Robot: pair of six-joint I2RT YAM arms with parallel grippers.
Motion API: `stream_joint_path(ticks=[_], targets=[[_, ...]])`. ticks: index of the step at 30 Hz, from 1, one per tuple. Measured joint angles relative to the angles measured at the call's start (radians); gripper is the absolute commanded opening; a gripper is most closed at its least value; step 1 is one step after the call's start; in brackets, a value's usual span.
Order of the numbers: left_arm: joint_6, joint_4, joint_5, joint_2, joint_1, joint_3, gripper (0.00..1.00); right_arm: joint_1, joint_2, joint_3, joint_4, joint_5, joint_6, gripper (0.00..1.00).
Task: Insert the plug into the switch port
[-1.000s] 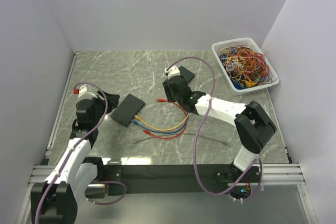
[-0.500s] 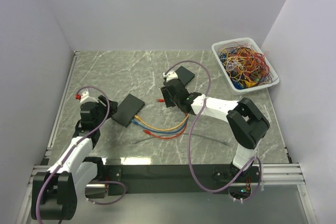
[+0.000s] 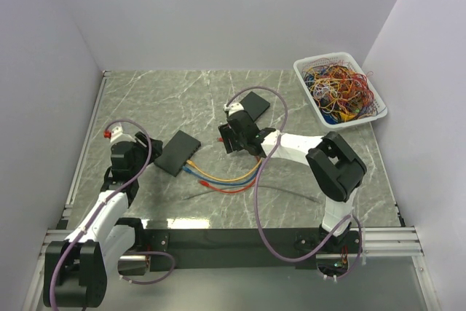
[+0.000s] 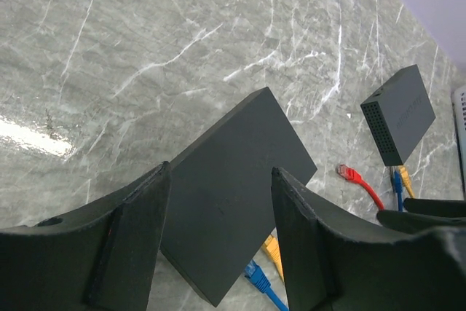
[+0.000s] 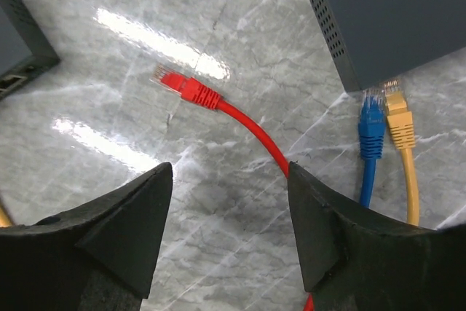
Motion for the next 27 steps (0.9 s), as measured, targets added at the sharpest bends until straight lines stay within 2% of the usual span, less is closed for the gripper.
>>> stream_joint_path(ticks=[27], targets=[[0.0, 0.003, -0.006, -0.017, 0.0, 0.0, 0.62, -0.011, 0.169, 0.152, -0.06, -0.017, -0.001, 0.72]])
